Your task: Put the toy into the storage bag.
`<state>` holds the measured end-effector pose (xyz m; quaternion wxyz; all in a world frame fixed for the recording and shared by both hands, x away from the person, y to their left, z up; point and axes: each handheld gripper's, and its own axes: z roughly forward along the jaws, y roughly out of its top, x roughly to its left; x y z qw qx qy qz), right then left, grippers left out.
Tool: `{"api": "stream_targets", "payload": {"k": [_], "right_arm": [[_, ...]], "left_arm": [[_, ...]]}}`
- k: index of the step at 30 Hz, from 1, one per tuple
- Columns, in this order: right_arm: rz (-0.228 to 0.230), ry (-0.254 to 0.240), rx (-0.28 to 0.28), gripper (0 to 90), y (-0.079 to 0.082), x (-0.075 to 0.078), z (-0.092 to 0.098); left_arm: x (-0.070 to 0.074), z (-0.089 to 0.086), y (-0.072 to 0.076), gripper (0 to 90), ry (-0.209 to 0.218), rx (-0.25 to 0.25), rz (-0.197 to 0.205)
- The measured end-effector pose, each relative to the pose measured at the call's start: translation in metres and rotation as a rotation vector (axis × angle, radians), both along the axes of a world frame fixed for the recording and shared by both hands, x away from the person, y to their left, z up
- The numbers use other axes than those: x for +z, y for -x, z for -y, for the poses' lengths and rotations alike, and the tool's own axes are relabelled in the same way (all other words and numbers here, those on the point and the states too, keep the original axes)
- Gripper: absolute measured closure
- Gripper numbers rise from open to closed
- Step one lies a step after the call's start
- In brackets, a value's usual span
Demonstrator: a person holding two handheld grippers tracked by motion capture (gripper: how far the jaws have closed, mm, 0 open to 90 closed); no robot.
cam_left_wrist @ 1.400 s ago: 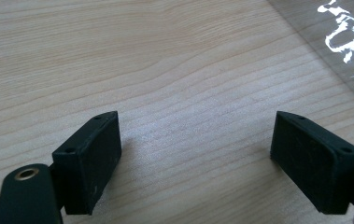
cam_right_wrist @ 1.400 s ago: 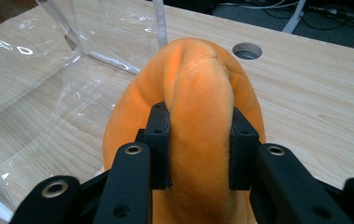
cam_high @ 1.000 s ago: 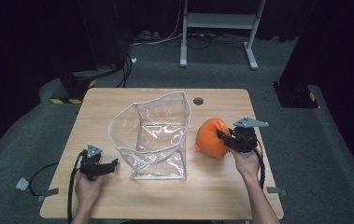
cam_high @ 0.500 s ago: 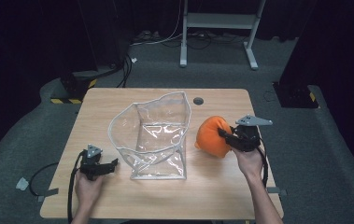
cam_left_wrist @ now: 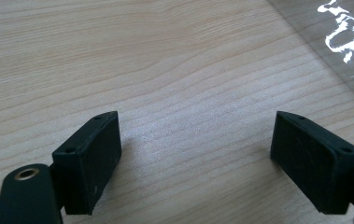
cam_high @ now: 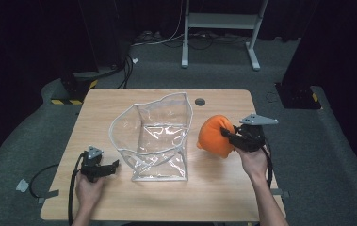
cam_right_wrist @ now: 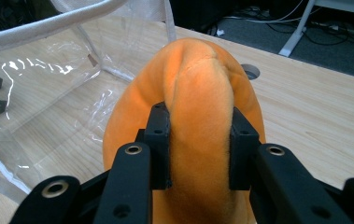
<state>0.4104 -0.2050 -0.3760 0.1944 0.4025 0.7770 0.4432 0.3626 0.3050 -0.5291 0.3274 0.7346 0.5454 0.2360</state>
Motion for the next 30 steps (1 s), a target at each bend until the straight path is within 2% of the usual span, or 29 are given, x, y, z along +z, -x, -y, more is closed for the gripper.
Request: {"api": "stream_targets", "payload": {"k": [16, 30], "right_arm": [[0.019, -0.008, 0.009, 68.2, 0.004, 0.015, 0.003], [0.040, -0.001, 0.020, 68.2, 0.007, 0.034, 0.003]], "left_arm": [[0.000, 0.000, 0.000, 16.5, -0.003, -0.002, -0.002], [0.000, 0.000, 0.000, 16.5, -0.004, -0.003, -0.002]]}}
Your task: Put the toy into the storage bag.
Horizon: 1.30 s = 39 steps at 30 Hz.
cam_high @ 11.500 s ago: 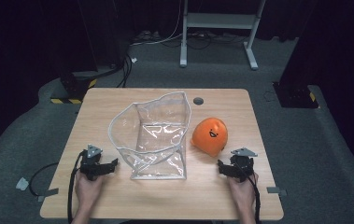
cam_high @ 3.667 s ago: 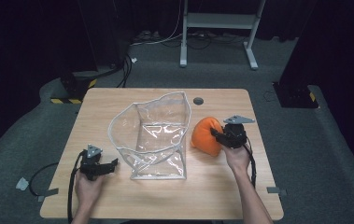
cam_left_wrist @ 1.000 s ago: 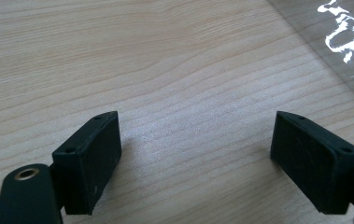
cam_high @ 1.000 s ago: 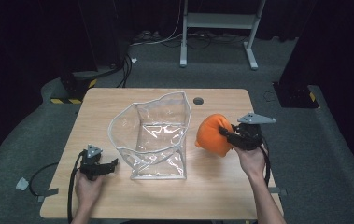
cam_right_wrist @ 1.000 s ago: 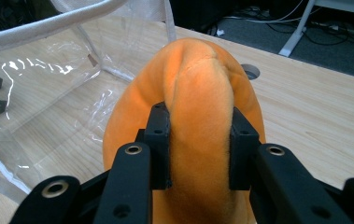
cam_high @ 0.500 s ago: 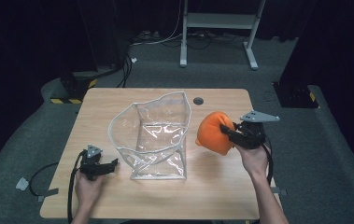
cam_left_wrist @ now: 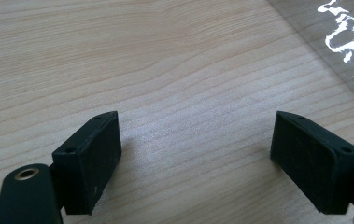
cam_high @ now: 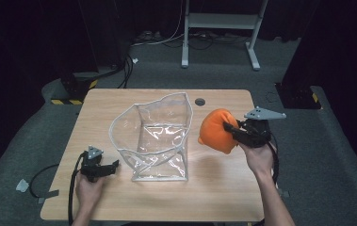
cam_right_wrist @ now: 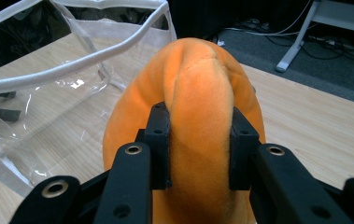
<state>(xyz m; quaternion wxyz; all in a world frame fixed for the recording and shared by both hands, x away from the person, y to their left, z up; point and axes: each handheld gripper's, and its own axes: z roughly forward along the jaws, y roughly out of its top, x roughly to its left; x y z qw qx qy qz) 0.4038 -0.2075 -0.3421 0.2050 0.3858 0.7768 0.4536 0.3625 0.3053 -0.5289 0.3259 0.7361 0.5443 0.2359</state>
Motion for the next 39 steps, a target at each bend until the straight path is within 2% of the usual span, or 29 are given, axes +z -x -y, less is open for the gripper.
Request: {"api": "stream_targets", "payload": {"k": [39], "right_arm": [[0.024, -0.034, 0.052, 68.1, -0.002, 0.045, -0.003]], "left_arm": [[0.000, 0.000, 0.000, 16.5, 0.001, 0.001, 0.001]]}}
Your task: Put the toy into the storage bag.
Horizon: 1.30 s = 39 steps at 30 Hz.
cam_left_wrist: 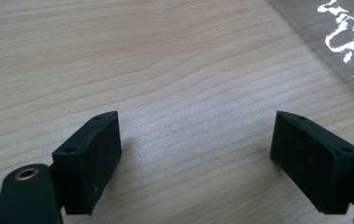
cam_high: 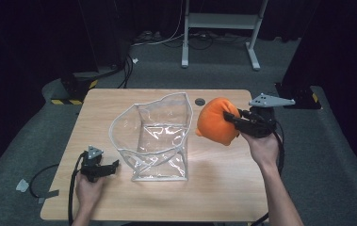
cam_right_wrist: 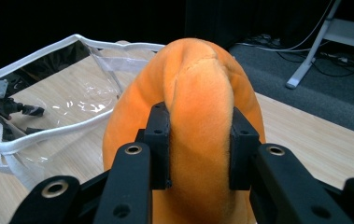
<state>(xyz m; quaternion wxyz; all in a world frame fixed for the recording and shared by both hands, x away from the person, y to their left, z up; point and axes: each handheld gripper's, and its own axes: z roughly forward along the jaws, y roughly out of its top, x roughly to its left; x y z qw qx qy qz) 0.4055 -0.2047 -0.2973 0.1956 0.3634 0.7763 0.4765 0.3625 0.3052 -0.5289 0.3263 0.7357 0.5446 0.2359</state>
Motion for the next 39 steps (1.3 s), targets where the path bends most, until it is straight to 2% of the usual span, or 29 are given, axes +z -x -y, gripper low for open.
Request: {"api": "stream_targets", "payload": {"k": [20, 39], "right_arm": [[0.016, 0.019, 0.017, 68.1, -0.004, 0.017, -0.009], [0.038, -0.007, 0.040, 68.1, -0.006, 0.031, -0.015]], "left_arm": [[0.000, 0.000, 0.000, 16.5, 0.002, 0.002, 0.002], [0.000, 0.000, 0.000, 16.5, 0.003, 0.002, 0.002]]}}
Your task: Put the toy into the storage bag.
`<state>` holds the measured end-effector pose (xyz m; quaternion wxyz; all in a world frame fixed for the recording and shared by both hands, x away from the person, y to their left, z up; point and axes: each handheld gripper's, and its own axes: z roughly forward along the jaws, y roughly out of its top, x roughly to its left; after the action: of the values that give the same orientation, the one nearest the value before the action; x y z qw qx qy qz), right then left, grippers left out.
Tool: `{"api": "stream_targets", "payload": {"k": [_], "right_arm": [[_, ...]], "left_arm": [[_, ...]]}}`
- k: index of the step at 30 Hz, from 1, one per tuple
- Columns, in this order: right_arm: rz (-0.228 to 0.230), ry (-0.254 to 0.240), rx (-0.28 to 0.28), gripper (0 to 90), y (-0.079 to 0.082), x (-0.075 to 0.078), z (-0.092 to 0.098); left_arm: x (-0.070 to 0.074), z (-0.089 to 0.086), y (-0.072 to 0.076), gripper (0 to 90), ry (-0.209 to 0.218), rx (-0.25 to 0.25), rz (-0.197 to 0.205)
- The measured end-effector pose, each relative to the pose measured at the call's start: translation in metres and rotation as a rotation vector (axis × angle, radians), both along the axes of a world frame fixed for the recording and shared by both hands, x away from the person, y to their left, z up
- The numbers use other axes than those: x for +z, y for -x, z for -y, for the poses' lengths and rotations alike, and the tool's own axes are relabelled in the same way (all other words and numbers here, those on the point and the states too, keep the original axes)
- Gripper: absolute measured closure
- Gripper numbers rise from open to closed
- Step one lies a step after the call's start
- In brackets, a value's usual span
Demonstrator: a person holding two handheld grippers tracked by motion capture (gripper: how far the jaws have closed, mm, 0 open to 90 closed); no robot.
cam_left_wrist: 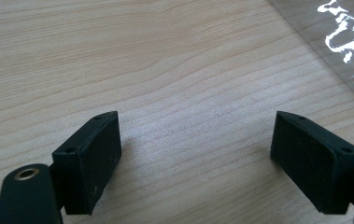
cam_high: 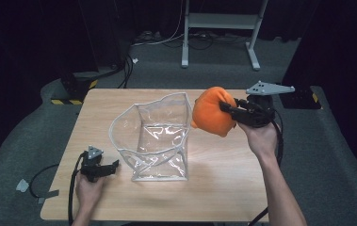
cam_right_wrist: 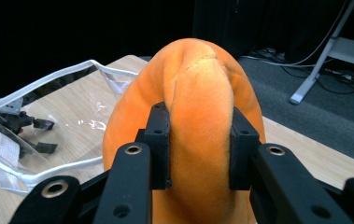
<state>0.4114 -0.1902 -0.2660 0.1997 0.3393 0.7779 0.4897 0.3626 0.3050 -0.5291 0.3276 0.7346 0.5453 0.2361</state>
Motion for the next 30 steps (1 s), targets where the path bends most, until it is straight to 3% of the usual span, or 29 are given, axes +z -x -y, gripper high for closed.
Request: {"api": "stream_targets", "payload": {"k": [30], "right_arm": [[0.027, 0.011, 0.061, 67.9, -0.011, 0.020, -0.037]], "left_arm": [[0.000, 0.000, 0.000, 16.5, 0.000, 0.000, 0.000]]}}
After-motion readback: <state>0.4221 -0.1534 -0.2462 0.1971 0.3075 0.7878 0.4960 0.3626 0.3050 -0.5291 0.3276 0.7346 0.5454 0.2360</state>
